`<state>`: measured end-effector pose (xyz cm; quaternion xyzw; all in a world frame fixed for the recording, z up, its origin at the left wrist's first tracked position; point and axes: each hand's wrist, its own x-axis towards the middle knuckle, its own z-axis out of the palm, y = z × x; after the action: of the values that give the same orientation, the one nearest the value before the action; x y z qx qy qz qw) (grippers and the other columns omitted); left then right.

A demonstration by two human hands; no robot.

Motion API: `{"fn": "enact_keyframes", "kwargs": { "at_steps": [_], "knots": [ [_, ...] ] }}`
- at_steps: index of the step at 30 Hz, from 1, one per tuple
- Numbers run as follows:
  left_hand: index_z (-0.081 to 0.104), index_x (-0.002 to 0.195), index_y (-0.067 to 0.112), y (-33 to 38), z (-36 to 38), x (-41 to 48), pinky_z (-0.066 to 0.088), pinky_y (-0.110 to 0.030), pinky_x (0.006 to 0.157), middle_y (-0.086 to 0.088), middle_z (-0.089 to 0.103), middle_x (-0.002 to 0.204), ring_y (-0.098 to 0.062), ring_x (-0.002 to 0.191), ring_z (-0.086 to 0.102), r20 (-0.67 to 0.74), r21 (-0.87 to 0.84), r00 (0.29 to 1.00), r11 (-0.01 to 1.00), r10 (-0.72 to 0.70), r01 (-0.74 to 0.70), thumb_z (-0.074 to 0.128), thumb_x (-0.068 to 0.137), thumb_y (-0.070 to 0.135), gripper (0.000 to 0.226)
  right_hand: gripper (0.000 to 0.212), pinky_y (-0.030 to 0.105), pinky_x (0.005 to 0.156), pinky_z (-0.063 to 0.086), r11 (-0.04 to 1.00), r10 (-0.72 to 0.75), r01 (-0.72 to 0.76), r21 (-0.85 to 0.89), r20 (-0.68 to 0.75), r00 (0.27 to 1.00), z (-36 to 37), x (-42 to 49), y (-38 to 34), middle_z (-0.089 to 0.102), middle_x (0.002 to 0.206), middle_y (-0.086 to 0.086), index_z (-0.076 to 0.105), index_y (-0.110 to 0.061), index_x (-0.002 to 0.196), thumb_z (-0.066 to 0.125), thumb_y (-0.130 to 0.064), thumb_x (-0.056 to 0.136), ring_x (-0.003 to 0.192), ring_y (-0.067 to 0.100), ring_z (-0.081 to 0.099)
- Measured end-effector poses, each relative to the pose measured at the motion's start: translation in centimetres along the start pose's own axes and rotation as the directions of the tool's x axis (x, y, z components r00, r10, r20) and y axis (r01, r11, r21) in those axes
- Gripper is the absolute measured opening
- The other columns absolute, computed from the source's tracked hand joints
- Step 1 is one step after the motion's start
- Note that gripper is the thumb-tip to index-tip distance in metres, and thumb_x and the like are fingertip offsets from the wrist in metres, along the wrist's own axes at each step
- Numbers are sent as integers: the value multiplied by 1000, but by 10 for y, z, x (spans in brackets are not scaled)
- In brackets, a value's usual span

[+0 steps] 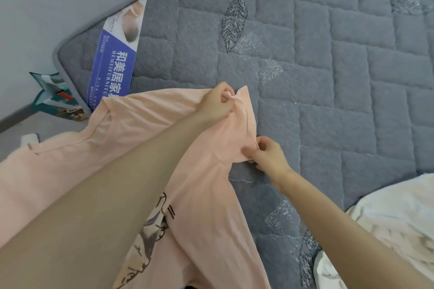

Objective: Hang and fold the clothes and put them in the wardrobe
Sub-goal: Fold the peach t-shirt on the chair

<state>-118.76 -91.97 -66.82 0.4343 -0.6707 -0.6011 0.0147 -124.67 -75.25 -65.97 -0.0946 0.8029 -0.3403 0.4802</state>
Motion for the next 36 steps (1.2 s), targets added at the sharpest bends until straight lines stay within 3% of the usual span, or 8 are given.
{"fn": "enact_keyframes", "kwargs": {
  "at_steps": [4,7,11,14,18,25,31,36],
  "knots": [
    [54,74,21,2,-25,-24,49,-27,65,4,60,70,-11,68,56,-93,-296,990,953,-102,70,45,90,15,18,20,34,70,45,984,-175,172,54,47,984,8,-22,-11,54,66,-4,55,-16,72,68,-4,81,70,16,52],
    [61,61,23,-13,-59,-54,53,-27,66,8,62,59,-9,62,61,-82,-545,980,831,-183,109,49,82,39,29,22,20,60,43,959,-281,284,13,209,937,25,-43,-20,60,62,-14,65,-26,71,76,-9,79,58,6,51],
    [67,89,21,-62,-99,-95,54,-33,81,-6,67,95,-18,89,63,-268,-392,928,909,-258,140,73,80,27,12,8,16,61,44,855,-345,448,-262,358,868,64,-61,-13,62,71,-19,73,-33,85,71,-25,83,60,1,54],
    [64,111,13,-91,-117,-112,55,-36,84,-7,65,110,-18,98,62,-318,-375,885,902,-340,212,67,82,1,31,15,29,76,48,626,-354,535,-568,404,843,89,-66,-2,61,85,-15,70,-31,99,58,-29,90,85,11,61],
    [62,111,19,-106,-127,-129,52,-23,76,0,64,111,-13,96,61,-427,-437,823,882,-375,175,66,86,10,27,23,28,74,40,467,-263,511,-722,438,860,103,-67,2,67,102,-6,67,-32,100,49,-23,88,98,23,60],
    [57,103,32,-137,-151,-202,39,-4,70,18,57,101,7,87,52,-641,-329,713,941,-283,77,54,85,4,32,26,26,63,44,631,-259,457,-627,385,886,134,-83,-38,64,87,-15,63,-38,98,46,-22,87,73,11,60],
    [57,114,15,-192,-175,-304,41,-18,78,-1,58,116,-14,96,55,-802,-396,412,901,-432,174,48,88,0,32,24,27,69,47,639,-302,572,-515,516,802,208,-113,-65,66,93,-6,68,-26,100,50,-13,91,75,16,63],
    [55,124,5,-245,-182,-370,34,-43,104,-18,53,128,-35,118,46,-805,-516,82,761,-588,394,60,86,5,39,26,20,70,34,485,-312,736,-472,693,650,288,-134,-70,60,112,-5,62,-25,113,51,-15,92,83,12,56]
  ]
}}
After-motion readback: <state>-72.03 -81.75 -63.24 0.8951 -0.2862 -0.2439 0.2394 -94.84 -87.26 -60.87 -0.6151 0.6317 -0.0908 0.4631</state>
